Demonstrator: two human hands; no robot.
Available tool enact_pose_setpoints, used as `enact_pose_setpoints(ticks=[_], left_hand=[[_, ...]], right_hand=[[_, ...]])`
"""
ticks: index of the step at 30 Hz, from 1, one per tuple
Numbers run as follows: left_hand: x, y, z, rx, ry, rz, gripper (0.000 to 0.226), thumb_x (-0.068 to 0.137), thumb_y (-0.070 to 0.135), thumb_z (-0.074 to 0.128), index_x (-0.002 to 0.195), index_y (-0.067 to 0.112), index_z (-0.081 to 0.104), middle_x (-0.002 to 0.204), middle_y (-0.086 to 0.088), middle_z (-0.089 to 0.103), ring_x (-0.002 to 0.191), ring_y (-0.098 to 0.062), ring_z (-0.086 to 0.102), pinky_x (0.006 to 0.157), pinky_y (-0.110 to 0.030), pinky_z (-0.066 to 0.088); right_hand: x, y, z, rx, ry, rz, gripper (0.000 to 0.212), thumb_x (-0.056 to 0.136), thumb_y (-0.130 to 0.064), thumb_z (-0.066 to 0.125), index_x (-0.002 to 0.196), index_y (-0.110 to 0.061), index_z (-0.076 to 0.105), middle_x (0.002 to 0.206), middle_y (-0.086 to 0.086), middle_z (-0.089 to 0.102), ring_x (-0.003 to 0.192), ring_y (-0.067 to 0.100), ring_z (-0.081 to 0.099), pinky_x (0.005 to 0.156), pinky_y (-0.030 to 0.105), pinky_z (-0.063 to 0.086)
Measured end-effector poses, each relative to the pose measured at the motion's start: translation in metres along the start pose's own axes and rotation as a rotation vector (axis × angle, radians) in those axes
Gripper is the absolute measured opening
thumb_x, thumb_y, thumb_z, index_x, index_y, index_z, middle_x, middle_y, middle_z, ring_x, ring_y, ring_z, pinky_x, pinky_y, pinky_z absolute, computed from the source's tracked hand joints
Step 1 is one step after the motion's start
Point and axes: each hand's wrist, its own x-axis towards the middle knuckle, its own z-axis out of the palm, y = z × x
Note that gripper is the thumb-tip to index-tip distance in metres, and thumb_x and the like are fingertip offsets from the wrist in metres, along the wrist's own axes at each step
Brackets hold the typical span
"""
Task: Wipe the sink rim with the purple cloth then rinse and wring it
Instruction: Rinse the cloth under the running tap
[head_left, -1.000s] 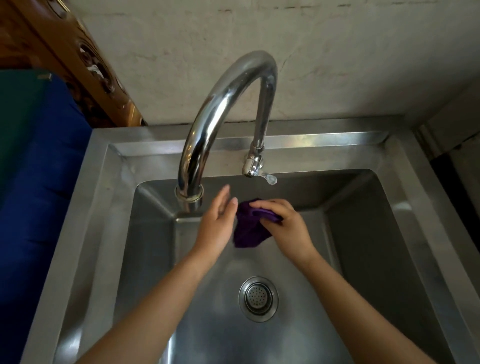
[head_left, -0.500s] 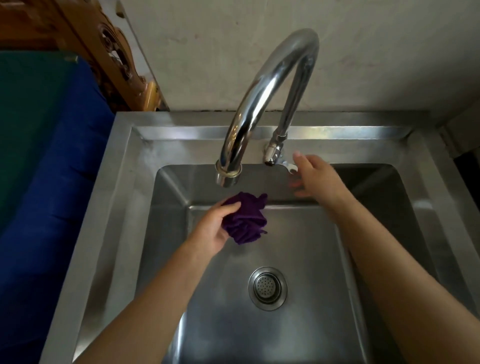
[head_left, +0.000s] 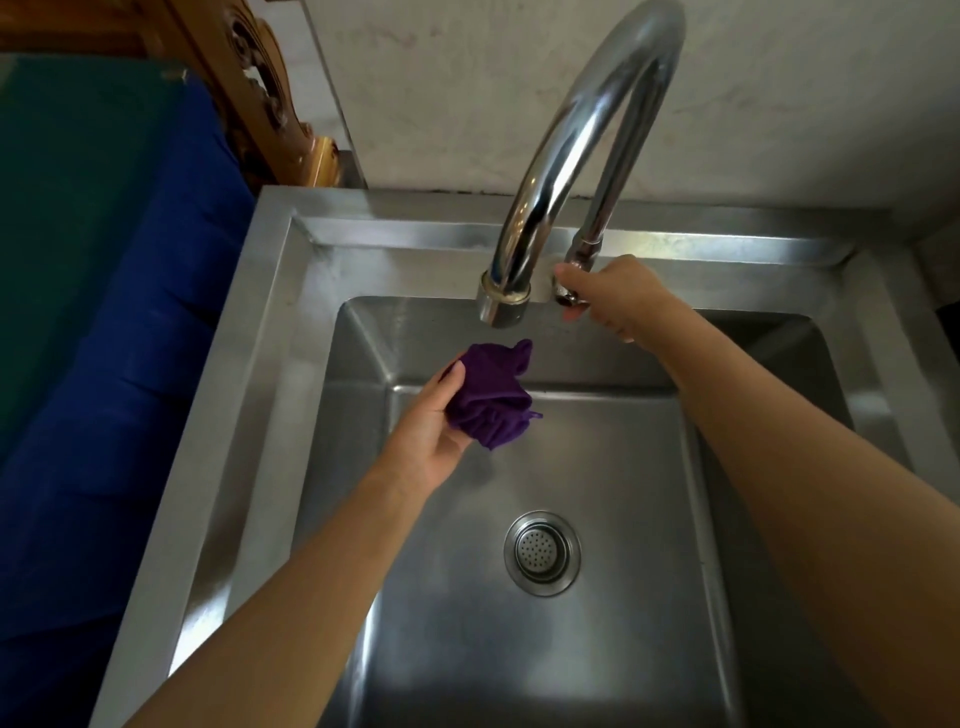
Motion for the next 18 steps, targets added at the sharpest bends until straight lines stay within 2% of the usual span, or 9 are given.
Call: enact_pose_setpoints(ticks=[3, 8, 13, 18], left_hand=[[-0.0009, 0.0013, -0.0009, -0.005, -0.034, 0.03, 0.052, 0.086, 0.023, 0.055, 0.133, 0.005, 0.046, 0.124, -0.015, 0.058, 0.116, -0.03, 0.055, 0.102, -0.045, 0.043], [-0.0049, 0.0023, 0.0017, -0.008, -0.055, 0.063, 0.056, 0.082, 0.022, 0.057, 0.134, 0.007, 0.046, 0.12, -0.012, 0.061, 0.109, -0.026, 0.059, 0.09, -0.038, 0.053], [-0.0069, -0.0001, -0.0003, -0.043, -0.048, 0.071, 0.058, 0.08, 0.021, 0.058, 0.135, 0.007, 0.045, 0.122, -0.012, 0.06, 0.111, -0.026, 0.058, 0.088, -0.036, 0.054], [-0.0064, -0.003, -0.0007, -0.039, -0.056, 0.082, 0.049, 0.087, 0.022, 0.054, 0.134, 0.01, 0.046, 0.123, -0.011, 0.06, 0.115, -0.026, 0.057, 0.098, -0.04, 0.047]], right_hand=[[0.003, -0.0008, 0.001, -0.029, 0.022, -0.034, 0.037, 0.09, -0.044, 0.051, 0.088, -0.008, 0.058, 0.059, -0.002, 0.055, 0.054, 0.01, 0.045, 0.051, 0.024, 0.036], [0.0066, -0.002, 0.0048, -0.07, 0.045, -0.043, 0.03, 0.089, -0.041, 0.049, 0.067, -0.02, 0.049, 0.063, -0.002, 0.062, 0.058, 0.01, 0.05, 0.059, 0.026, 0.042], [0.0075, -0.005, 0.0039, -0.109, 0.046, -0.032, 0.026, 0.089, -0.037, 0.047, 0.068, -0.021, 0.048, 0.062, -0.002, 0.064, 0.058, 0.01, 0.051, 0.059, 0.026, 0.042], [0.0089, -0.0098, 0.0038, -0.191, 0.028, -0.014, 0.027, 0.09, -0.036, 0.043, 0.07, -0.018, 0.047, 0.061, 0.0, 0.065, 0.054, 0.009, 0.05, 0.059, 0.028, 0.043]])
